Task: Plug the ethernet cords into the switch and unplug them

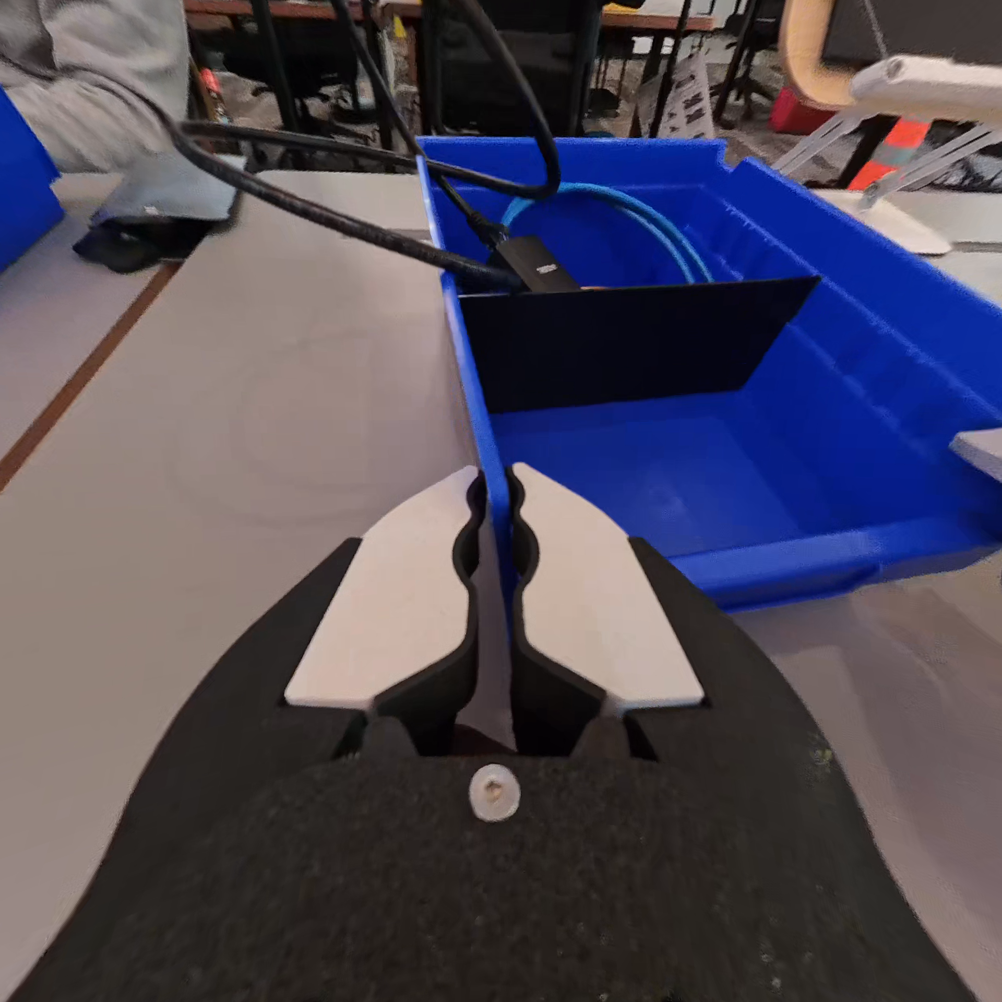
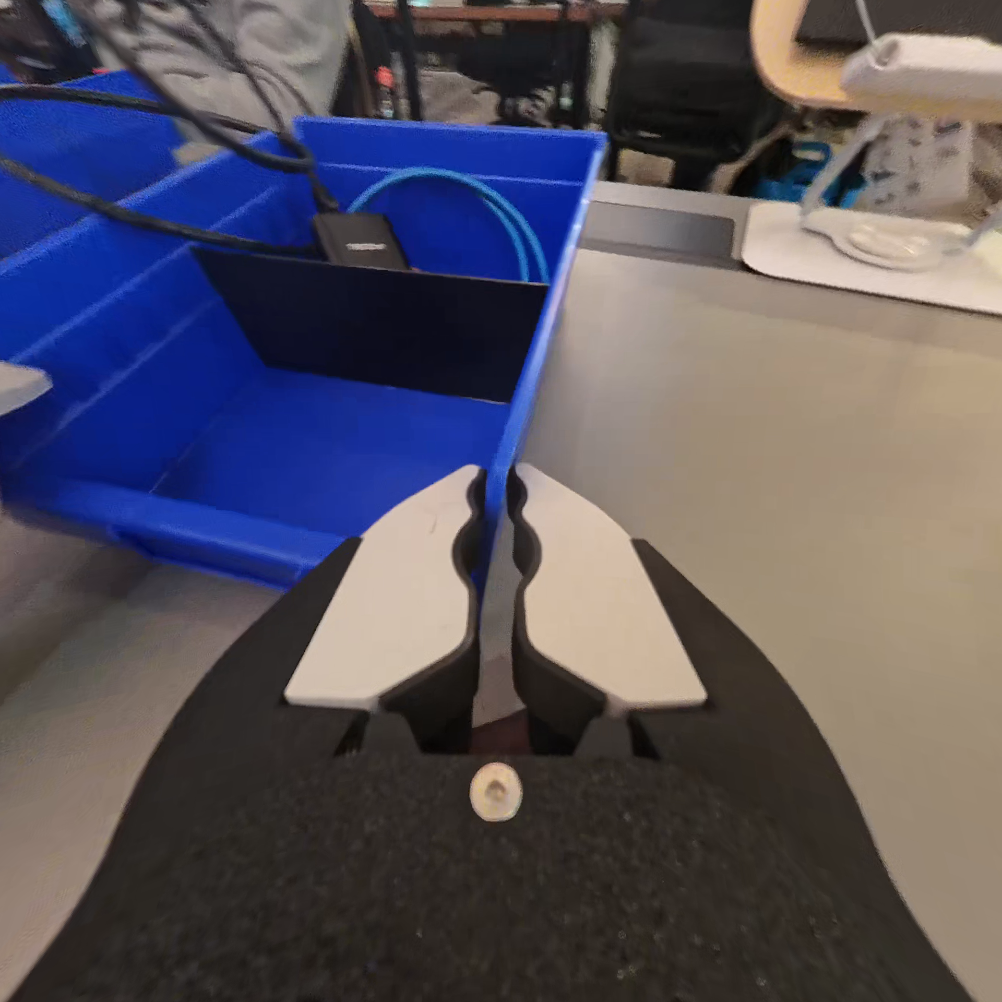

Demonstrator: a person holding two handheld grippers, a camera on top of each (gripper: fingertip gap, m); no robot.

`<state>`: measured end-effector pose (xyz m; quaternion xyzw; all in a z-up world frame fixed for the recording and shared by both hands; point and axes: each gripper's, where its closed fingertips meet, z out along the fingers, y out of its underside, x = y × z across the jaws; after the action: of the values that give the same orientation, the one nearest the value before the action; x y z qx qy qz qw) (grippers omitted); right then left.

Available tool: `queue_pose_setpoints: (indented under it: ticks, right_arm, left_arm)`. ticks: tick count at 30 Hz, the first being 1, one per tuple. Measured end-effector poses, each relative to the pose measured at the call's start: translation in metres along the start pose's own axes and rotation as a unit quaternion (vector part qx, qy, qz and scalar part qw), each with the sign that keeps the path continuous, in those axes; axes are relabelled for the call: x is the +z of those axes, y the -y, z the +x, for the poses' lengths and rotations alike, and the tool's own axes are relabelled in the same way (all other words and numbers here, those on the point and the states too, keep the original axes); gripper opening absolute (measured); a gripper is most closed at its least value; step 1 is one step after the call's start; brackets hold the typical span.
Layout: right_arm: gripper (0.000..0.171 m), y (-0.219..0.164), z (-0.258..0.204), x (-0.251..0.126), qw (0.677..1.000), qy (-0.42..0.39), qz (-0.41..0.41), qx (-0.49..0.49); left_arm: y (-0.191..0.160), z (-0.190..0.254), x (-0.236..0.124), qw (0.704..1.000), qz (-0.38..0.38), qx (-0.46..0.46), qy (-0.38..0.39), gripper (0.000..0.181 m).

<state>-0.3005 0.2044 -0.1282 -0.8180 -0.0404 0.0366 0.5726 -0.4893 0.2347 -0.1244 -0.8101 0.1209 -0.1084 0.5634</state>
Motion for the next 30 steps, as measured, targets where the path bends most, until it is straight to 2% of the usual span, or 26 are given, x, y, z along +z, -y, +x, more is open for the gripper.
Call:
queue_pose_setpoints:
  ticks: [2,4,6,7,9,11,13,14,17,19,22,27,30]
  right_arm:
    - [0.017,-0.002,-0.001,-0.014,0.997,0.067,-0.006,-0.024]
    - [0.020,-0.009,0.000,-0.042,0.985,0.169,-0.030,-0.029]
    - [0.030,-0.021,0.010,-0.080,0.959,0.273,-0.053,-0.045]
    - [0.032,-0.028,0.028,-0.094,0.954,0.288,-0.055,-0.059]
    - [0.032,-0.039,0.076,-0.117,0.956,0.276,-0.045,-0.092]
    - [0.032,-0.041,0.129,-0.133,0.966,0.236,-0.026,-0.099]
    - [0.033,-0.043,0.180,-0.148,0.978,0.191,-0.025,-0.084]
    - [0.034,-0.046,0.205,-0.156,0.984,0.162,-0.026,-0.072]
    - [0.034,-0.059,0.265,-0.183,0.993,0.109,-0.008,-0.041]
    - [0.033,-0.068,0.290,-0.195,0.995,0.090,-0.002,-0.037]
    - [0.034,-0.059,0.307,-0.199,0.997,0.077,0.009,-0.019]
    - [0.033,-0.067,0.305,-0.198,0.996,0.086,-0.006,-0.006]
    - [0.031,-0.068,0.304,-0.197,0.997,0.080,-0.005,-0.014]
  left_arm:
    - [0.000,-0.004,-0.008,1.000,-0.010,-0.013,0.004,0.027]
    - [0.008,-0.012,-0.025,0.999,-0.008,0.003,0.036,0.039]
    - [0.025,-0.021,-0.049,0.996,0.016,0.035,0.084,0.044]
    - [0.035,-0.023,-0.062,0.992,0.027,0.062,0.109,0.044]
    - [0.051,-0.015,-0.081,0.978,0.037,0.144,0.147,0.042]
    - [0.052,0.021,-0.082,0.976,0.029,0.184,0.116,0.041]
    - [0.038,0.076,-0.072,0.989,0.008,0.139,0.047,0.041]
    - [0.027,0.115,-0.067,0.996,0.000,0.092,-0.011,0.042]
    - [-0.008,0.237,-0.068,0.983,-0.027,-0.044,-0.176,0.041]
    - [-0.028,0.294,-0.073,0.969,-0.068,-0.018,-0.239,0.047]
    - [-0.033,0.317,-0.064,0.971,-0.059,0.074,-0.218,0.044]
    - [-0.037,0.318,-0.050,0.965,-0.084,0.009,-0.248,0.044]
    - [-0.035,0.299,-0.044,0.974,-0.075,0.028,-0.213,0.045]
